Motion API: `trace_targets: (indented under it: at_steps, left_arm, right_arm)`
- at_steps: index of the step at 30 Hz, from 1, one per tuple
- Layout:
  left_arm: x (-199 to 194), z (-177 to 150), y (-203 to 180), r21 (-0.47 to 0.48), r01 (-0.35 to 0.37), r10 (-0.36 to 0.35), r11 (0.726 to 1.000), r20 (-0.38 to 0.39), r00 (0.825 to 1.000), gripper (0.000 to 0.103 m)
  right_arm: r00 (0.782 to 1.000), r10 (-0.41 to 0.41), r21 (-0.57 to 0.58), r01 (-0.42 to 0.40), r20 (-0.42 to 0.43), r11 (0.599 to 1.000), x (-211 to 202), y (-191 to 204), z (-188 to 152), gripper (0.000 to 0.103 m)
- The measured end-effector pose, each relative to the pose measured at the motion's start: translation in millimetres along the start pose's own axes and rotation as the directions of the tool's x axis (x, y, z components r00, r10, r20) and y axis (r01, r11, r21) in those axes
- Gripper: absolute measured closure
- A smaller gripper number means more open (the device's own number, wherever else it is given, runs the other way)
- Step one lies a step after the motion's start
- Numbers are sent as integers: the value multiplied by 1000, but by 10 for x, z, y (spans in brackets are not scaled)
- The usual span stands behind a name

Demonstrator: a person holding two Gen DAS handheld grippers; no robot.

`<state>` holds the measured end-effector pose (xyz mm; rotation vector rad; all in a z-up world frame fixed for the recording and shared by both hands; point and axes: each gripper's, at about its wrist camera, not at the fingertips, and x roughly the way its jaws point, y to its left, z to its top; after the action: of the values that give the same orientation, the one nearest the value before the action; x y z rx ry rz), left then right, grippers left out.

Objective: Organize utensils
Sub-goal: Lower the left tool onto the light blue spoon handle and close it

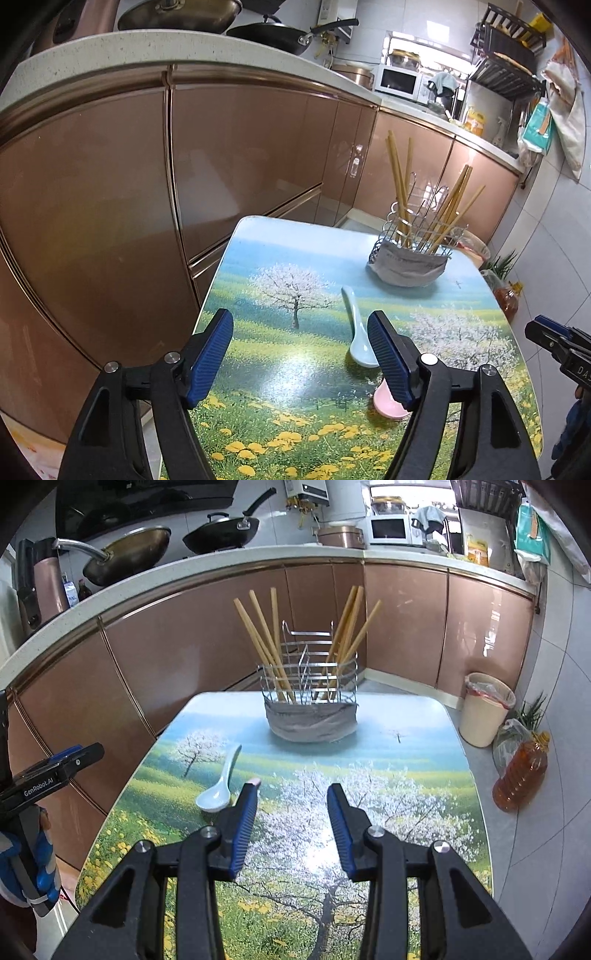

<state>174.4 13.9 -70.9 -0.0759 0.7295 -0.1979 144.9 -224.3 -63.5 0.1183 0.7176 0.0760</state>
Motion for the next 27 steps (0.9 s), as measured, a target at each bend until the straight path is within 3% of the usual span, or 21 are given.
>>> trace_targets:
  at_steps: [10,14,18,27]
  left_arm:
    - [150,-41,121,5,-43,43,999,-51,998,28]
    - [225,-65,156,13,-76,77,997,-77,994,28]
    - [317,-59,178,17,-88,89,996,-105,991,28]
    - [613,-8,74,46,-50,58,998,-193,979,28]
  right_arm:
    - [996,19,-35,-22,-82,999,239,168,-44,65]
    - [994,35,-53,-41,-106,998,346,259,-47,56]
    - [988,64,-69,-74,-143,995,477,348,-79,56]
    - [966,142,-3,-146,-215,989,719,294,-35,56]
